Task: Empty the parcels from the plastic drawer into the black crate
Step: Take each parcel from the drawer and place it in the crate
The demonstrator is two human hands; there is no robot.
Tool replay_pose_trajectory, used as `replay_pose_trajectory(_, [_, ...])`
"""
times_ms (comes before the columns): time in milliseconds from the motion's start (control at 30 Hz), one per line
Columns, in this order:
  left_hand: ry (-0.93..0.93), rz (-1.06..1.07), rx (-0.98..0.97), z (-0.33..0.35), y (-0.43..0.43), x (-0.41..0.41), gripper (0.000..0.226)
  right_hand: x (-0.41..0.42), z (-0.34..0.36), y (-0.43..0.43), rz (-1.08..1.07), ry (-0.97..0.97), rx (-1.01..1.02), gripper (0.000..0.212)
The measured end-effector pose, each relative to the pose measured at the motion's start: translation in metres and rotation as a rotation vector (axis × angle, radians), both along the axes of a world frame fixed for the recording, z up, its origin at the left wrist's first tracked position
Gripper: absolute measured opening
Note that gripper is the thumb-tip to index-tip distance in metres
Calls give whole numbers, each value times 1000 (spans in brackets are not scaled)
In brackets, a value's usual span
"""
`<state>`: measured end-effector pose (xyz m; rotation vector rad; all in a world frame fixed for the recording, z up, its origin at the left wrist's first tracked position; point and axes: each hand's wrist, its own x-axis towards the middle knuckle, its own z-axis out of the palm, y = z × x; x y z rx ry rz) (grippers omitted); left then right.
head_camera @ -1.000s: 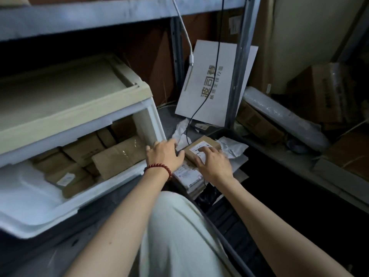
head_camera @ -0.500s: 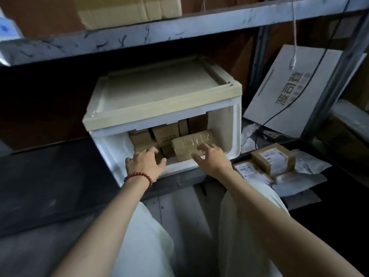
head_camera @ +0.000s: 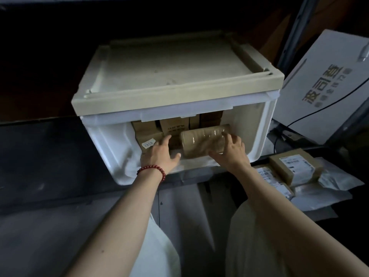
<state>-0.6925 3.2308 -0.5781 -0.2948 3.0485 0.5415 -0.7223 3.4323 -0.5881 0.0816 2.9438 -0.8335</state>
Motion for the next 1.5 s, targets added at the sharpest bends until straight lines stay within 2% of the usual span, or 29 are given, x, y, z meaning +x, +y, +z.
replay_pose_trajectory(100, [-15,-5,21,-10,4,-17,71,-14,-9,1,-84,-54,-78,94])
replay_pose_trajectory(267, [-104,-1,309,-21,28,-39,76,-38,-26,-4,-174,-67,-143,108])
replay_pose_trajectory(433, [-83,84,401,-35,36,-57,92,-50,-41,-11,-282,-39,-191,112])
replay_pose_trajectory(567, [-71,156,513,-42,38,-70,93,-51,-43,-20,-330,42,-192,103])
replay_pose_trajectory(700, [-93,150,466,-44,37,-71,90,-49,-37,-21,-359,77,-255,93])
replay_pose_trajectory(900, [-32,133,494,-31,26,-58,76,-34,-23,-19,-340,105,-403,84])
replay_pose_trajectory(1000, [42,168,570,-18,19,-44,67,-20,-14,-19,-305,118,-512,83])
replay_pose_trajectory(1133, [173,235,665,3,11,-22,54,-3,0,-22,-307,85,-650,51])
replay_pose_trajectory(1233, [274,242,683,17,6,-3,45,11,8,-24,-327,-1,-751,48])
replay_pose_trajectory(1400, [310,249,679,29,1,34,55,35,16,-21,-363,-76,-859,42])
replay_pose_trajectory(1500, [227,301,678,30,-5,55,82,49,22,-21,-313,-118,-891,57])
